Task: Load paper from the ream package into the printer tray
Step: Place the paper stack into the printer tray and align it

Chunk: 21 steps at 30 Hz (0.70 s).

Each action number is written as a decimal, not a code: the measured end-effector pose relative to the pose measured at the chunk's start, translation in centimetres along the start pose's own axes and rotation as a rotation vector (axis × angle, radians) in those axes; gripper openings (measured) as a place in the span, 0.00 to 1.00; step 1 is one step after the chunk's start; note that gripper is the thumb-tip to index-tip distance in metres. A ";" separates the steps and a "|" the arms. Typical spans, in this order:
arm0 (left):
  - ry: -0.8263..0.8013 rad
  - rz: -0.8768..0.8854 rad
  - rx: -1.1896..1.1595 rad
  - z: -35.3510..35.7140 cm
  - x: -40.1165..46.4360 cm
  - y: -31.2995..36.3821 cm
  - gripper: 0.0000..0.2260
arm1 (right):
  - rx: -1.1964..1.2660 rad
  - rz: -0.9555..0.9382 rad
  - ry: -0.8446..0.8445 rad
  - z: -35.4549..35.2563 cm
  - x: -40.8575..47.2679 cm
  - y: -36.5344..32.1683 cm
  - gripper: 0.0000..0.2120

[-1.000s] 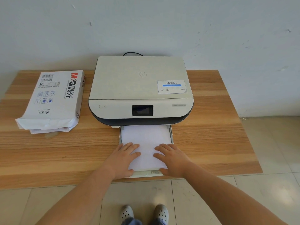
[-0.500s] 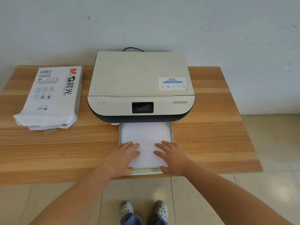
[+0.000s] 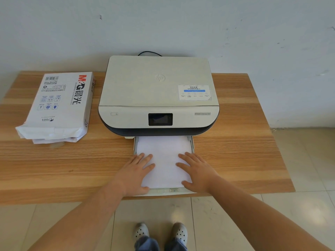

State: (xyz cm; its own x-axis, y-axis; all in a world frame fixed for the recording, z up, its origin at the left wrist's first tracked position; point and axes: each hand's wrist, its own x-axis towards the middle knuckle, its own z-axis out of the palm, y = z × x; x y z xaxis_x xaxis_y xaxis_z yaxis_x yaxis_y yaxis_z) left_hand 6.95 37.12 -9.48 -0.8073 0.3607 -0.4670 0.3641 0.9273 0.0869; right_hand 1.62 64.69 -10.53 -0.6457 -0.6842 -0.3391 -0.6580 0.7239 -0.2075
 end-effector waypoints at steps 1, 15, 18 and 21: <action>-0.001 0.000 0.004 0.1 -0.1 0.1 0.37 | 0.001 0.001 -0.005 0.1 -0.1 -0.1 0.32; 0.003 0.050 0.048 0.0 -0.5 -0.3 0.36 | -0.040 -0.051 -0.074 -0.6 -0.5 -0.9 0.38; -0.006 0.041 0.030 0.1 -0.6 -0.4 0.36 | -0.023 -0.048 -0.101 -0.8 -0.3 -1.2 0.37; -0.022 0.036 0.036 0.0 -0.5 -0.3 0.36 | -0.018 -0.044 -0.132 -1.1 -0.1 -1.6 0.36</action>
State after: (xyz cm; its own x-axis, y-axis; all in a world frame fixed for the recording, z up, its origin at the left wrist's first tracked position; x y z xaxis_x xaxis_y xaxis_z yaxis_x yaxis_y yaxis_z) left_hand 7.28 36.67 -9.29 -0.7833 0.3909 -0.4833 0.4092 0.9096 0.0723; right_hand 2.32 63.46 -9.13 -0.5603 -0.6965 -0.4482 -0.6921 0.6910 -0.2086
